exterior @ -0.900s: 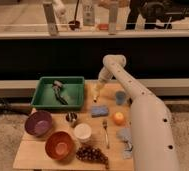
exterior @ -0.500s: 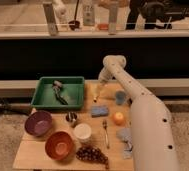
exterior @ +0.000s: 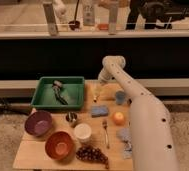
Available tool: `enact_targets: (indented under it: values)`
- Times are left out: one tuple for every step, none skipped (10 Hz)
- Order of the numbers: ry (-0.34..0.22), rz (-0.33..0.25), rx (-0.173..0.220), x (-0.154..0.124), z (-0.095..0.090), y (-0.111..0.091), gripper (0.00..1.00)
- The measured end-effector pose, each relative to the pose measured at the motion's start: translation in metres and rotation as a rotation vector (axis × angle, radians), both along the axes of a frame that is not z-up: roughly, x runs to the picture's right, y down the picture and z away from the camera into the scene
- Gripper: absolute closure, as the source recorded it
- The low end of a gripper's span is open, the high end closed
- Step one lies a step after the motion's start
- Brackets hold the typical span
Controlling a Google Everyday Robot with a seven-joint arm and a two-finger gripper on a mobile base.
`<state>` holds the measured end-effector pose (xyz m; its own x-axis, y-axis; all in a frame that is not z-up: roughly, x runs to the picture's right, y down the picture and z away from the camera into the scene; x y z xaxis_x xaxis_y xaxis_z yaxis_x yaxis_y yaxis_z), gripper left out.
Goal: Place banana in metal cup
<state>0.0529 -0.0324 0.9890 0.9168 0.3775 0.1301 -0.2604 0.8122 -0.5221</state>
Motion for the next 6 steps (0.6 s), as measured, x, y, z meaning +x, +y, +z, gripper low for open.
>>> enact_targets:
  values:
    - [0.0,0.002,-0.003,-0.0023,0.0015,0.0015,0.32]
    - [0.001,0.005,-0.006,-0.0046,0.0025,0.0023,0.25]
    - [0.002,0.009,-0.008,-0.0053,0.0036,0.0033,0.21]
    - [0.003,0.014,-0.01,-0.0047,0.0038,0.0028,0.21]
    - [0.003,0.018,-0.013,-0.0038,0.0036,0.0026,0.27]
    - [0.003,0.021,-0.013,-0.0024,0.0032,0.002,0.36]
